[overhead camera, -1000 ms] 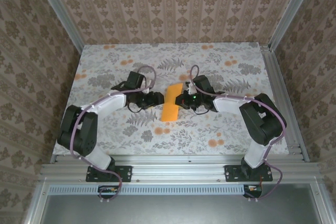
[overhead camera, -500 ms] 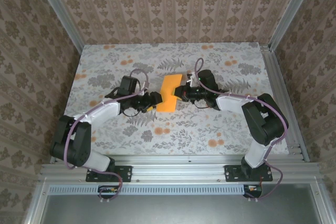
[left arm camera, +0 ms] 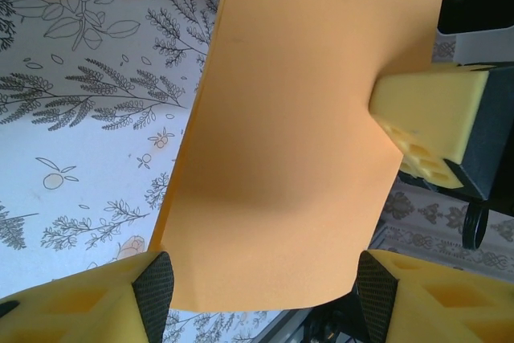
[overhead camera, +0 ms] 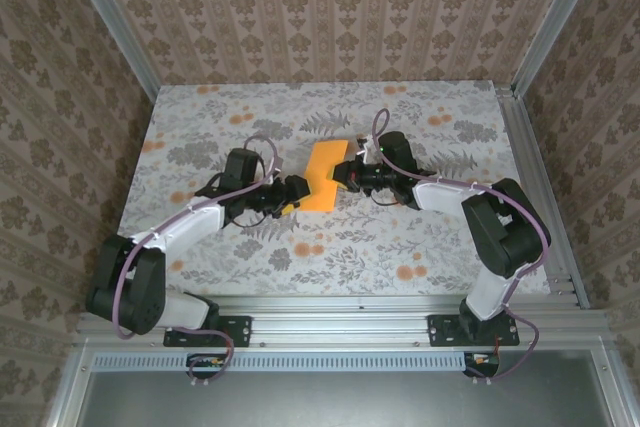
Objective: Fold a paper plane with a square sheet of paper (pick it up from the middle)
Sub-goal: Fold the triangle a second time at the center of the table.
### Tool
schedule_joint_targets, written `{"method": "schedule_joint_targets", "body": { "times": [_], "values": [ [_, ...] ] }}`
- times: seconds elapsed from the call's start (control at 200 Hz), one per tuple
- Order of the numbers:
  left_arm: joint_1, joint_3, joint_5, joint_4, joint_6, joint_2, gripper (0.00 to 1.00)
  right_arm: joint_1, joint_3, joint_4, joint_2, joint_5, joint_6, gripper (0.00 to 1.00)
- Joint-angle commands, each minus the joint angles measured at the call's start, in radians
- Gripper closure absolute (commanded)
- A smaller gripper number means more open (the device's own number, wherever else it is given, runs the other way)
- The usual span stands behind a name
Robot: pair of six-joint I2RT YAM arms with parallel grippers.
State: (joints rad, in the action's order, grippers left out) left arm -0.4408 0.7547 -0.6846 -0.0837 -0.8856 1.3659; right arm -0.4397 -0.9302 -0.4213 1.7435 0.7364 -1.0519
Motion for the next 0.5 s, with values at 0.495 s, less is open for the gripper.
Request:
{"method": "schedule_joint_targets", "body": {
  "times": [0.495],
  "values": [
    [0.002, 0.036, -0.007, -0.055, 0.040, -0.005, 0.35, 0.011, 0.010, -0.044, -0.033, 0.026, -0.010, 0.92]
  ]
}}
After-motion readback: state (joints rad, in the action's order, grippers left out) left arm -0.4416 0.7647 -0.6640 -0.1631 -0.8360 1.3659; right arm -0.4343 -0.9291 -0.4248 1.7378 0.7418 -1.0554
